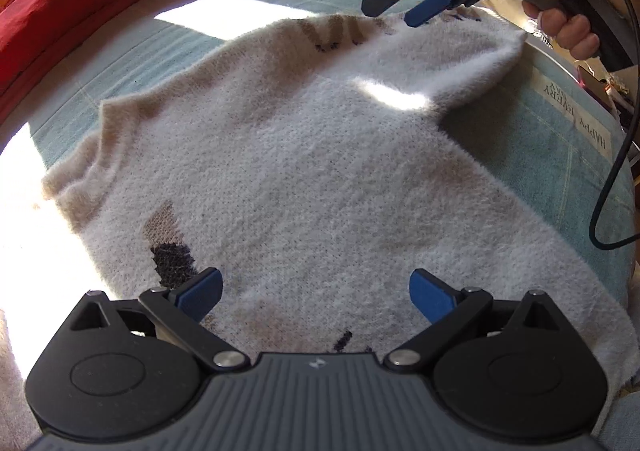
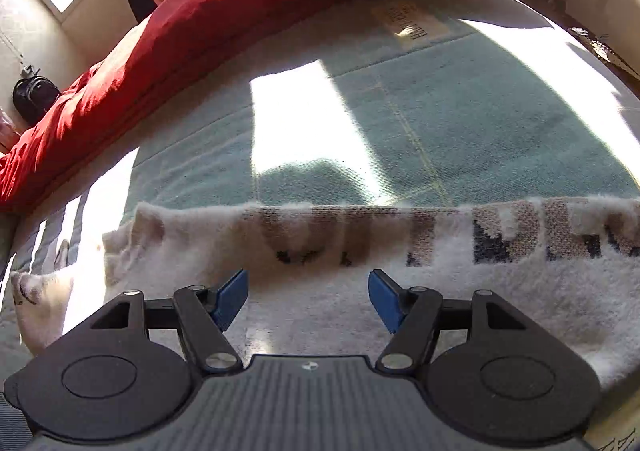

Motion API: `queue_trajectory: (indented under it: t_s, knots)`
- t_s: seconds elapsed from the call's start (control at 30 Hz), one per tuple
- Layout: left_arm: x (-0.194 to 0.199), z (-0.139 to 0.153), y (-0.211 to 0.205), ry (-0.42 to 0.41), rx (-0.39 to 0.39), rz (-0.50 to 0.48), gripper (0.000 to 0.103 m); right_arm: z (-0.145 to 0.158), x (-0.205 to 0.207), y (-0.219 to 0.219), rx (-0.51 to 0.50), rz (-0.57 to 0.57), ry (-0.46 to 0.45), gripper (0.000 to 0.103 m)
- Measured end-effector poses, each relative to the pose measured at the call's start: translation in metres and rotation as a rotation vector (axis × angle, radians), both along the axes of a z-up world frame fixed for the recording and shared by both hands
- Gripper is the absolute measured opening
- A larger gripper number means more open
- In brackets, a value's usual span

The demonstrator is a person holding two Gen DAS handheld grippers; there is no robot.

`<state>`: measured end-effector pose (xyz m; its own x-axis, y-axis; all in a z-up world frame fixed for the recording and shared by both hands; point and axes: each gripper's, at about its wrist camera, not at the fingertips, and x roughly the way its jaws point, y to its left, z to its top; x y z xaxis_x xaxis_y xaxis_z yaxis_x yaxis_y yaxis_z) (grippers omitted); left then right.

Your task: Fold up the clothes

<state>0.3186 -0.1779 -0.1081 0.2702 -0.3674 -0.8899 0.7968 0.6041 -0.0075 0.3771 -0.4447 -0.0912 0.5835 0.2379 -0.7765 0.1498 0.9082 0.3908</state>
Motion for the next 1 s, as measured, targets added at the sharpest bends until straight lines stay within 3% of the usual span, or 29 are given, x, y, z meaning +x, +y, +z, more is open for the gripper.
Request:
queue_trajectory:
  t_s: [0.13,0.23,0.3,0.4,0.5,0.63,0.73,0.8,1.0]
  knots:
    - [0.002,0.003,0.019,-0.029,0.001,0.058,0.099,-0.01,0.036,0.054,-0.051,0.136,-0.061,0.071]
    - [0.004,0.001,0.033,-0.038,0.009,0.106,0.099,-0.029,0.054,0.074,-0.19,0.157,-0.079,0.071]
    - [0.006,-0.005,0.043,-0.047,0.025,0.132,0.099,-0.047,0.067,0.072,-0.211,0.132,-0.051,0.078]
    - [0.008,-0.011,0.055,-0.068,0.056,0.163,0.099,-0.049,0.075,0.069,-0.209,0.116,-0.033,0.081]
    - [0.015,-0.012,0.067,-0.034,0.031,0.224,0.099,-0.032,0.069,0.071,-0.201,0.103,-0.017,0.08]
    - [0.017,-0.015,0.076,0.001,0.007,0.284,0.099,-0.017,0.056,0.082,-0.171,0.093,-0.069,0.08]
    - [0.016,-0.02,0.078,-0.01,-0.002,0.278,0.101,-0.039,0.072,0.092,-0.184,0.09,-0.023,0.08]
    - [0.018,-0.022,0.079,0.001,-0.006,0.279,0.102,-0.049,0.08,0.092,-0.157,0.069,-0.016,0.092]
    - [0.023,-0.022,0.079,0.032,-0.005,0.27,0.102,-0.017,0.048,0.068,-0.035,0.046,-0.055,0.094]
